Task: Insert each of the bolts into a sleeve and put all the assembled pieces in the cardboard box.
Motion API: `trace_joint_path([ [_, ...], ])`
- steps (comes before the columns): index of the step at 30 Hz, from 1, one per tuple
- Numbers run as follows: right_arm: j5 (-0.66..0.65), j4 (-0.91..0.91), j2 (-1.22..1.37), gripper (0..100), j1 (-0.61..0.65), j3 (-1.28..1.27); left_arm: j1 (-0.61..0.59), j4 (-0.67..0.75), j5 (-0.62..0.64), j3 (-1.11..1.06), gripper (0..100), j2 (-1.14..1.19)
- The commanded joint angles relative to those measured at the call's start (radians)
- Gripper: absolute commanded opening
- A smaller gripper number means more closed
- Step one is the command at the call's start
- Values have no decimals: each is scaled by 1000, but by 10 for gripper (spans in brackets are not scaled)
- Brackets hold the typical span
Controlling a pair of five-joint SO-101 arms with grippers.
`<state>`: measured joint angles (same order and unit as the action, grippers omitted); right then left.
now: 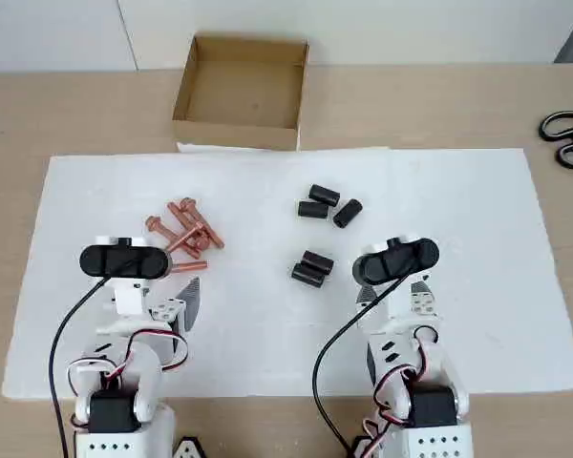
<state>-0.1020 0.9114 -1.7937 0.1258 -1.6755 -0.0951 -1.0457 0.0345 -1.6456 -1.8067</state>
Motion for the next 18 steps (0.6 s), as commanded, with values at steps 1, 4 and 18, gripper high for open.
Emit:
trace_joint_path([
  [1, -5, 5, -12, 199, -2, -9, 3, 8, -5, 8, 244, -11],
  [4, -5, 5, -12, 199, -2, -9, 3, 8, -5, 8, 244, -11],
  [18, -9, -8, -12, 199, 19, -9, 14, 6, -8, 8, 244, -11],
])
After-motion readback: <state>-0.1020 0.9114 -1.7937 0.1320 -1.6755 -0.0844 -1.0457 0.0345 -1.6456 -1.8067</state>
